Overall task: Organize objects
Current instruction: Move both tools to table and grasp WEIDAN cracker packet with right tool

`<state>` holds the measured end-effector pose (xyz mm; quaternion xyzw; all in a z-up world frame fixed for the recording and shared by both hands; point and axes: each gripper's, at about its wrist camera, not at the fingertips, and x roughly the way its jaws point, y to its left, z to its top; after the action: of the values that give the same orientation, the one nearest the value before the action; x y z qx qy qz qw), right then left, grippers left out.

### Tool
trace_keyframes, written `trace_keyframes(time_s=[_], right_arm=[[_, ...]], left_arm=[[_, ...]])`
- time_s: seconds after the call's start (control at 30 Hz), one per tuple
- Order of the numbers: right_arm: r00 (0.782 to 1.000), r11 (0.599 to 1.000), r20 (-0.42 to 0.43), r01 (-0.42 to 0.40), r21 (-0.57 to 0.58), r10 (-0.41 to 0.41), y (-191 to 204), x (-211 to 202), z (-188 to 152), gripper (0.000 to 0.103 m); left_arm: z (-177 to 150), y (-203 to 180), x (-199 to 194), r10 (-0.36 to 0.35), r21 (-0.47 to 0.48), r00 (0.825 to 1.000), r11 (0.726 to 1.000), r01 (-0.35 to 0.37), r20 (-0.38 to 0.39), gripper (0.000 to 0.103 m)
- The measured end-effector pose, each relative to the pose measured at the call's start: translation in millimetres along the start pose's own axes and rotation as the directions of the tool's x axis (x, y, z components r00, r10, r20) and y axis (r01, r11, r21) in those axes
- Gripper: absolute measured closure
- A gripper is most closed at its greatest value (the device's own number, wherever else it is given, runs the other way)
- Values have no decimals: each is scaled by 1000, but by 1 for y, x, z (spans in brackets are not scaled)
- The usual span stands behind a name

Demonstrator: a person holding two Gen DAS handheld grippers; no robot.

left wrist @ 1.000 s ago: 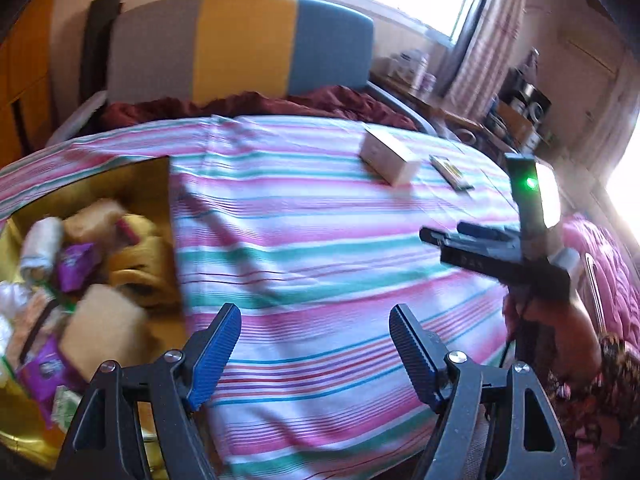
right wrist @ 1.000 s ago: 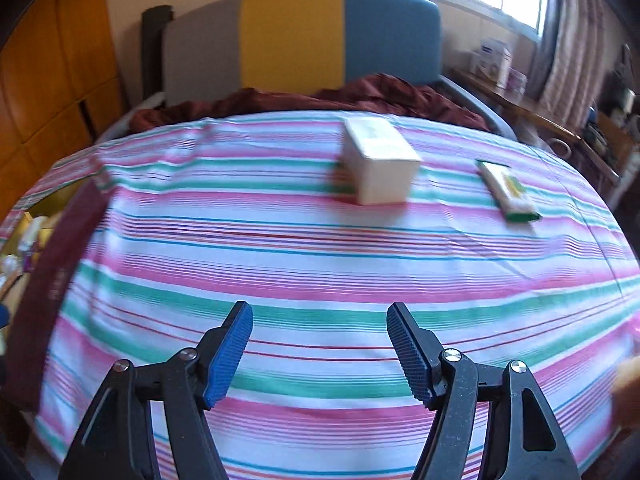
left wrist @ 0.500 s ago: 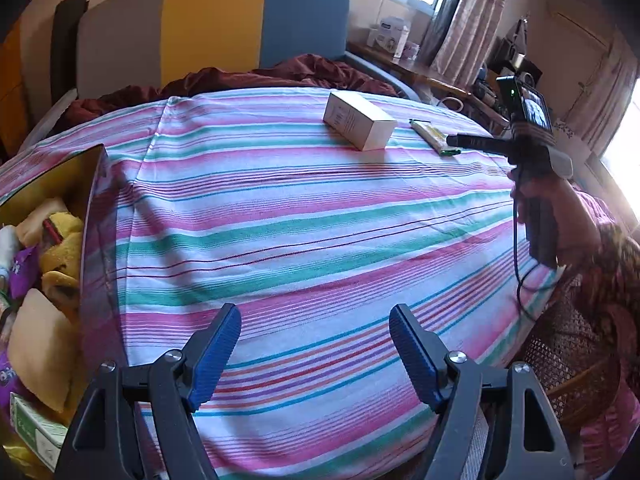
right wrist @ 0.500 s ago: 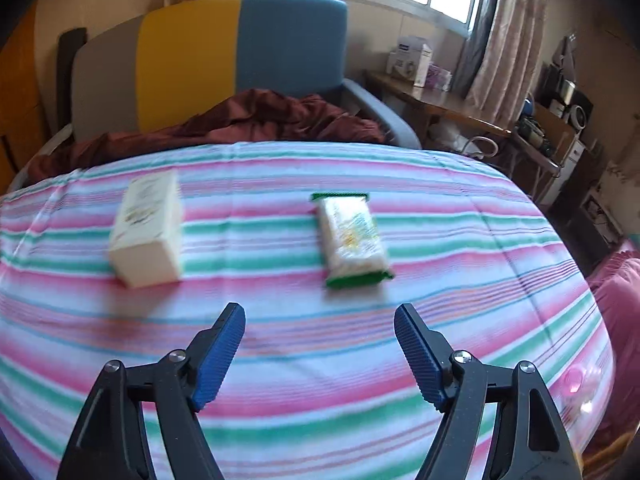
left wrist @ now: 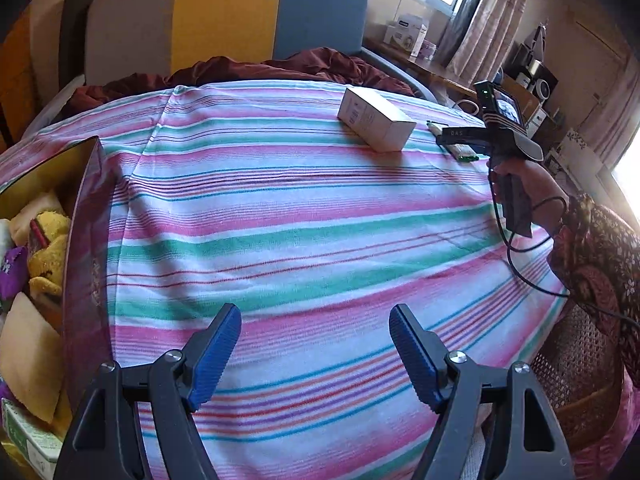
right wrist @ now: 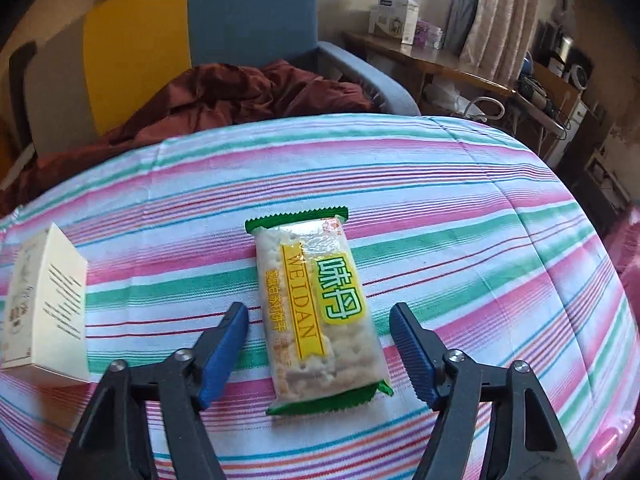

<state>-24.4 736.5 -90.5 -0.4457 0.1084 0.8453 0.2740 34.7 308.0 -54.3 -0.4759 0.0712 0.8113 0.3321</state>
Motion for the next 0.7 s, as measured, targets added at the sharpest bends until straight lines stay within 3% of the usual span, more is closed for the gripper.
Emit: trace_keyframes(time_s=[0.13,0.37,0.57,0.7], right_arm=[[998,998,-5,-62,11,62,-2,-2,-1,54],[994,996,-63,-95,-1,94,-5,-16,-19,54],[987,987,-81,-134,88,141,-17,-40,-43,55],[977,970,-84,-181,164,197,-21,-50,-49,55]], left_arm=[[10,-9,9,-12,4,1000,1000,12,-12,25],[36,-32,23,-3,48,1000,999,3,1,25],[78,-53,38,4,55,999,998,-7,54,24],[119,-67,57,-12,5,997,1000,12,72,21]])
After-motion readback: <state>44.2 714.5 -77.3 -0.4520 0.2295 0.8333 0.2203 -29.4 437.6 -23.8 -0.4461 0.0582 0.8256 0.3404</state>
